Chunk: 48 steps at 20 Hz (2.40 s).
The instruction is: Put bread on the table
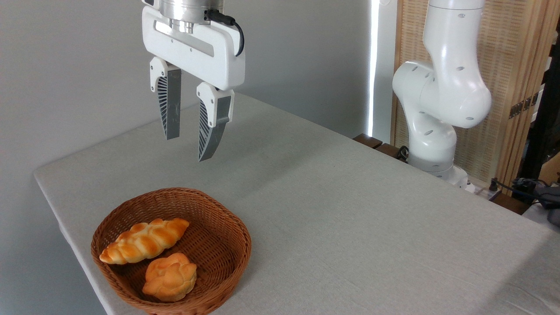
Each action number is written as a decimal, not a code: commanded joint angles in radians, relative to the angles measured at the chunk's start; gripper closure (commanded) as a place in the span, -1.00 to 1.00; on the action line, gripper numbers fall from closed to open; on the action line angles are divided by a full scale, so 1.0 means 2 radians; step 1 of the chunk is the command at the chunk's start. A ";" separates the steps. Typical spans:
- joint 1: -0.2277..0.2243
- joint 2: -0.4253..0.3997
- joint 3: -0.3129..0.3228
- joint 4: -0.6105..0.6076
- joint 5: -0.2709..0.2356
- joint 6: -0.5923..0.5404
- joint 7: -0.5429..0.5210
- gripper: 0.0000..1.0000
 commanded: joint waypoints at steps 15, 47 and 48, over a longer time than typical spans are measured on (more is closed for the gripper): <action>0.004 0.032 -0.028 0.035 0.014 -0.084 -0.013 -1.00; 0.004 0.101 -0.047 0.033 0.006 0.079 -0.007 -1.00; 0.004 0.108 -0.047 0.033 0.006 0.087 -0.007 -1.00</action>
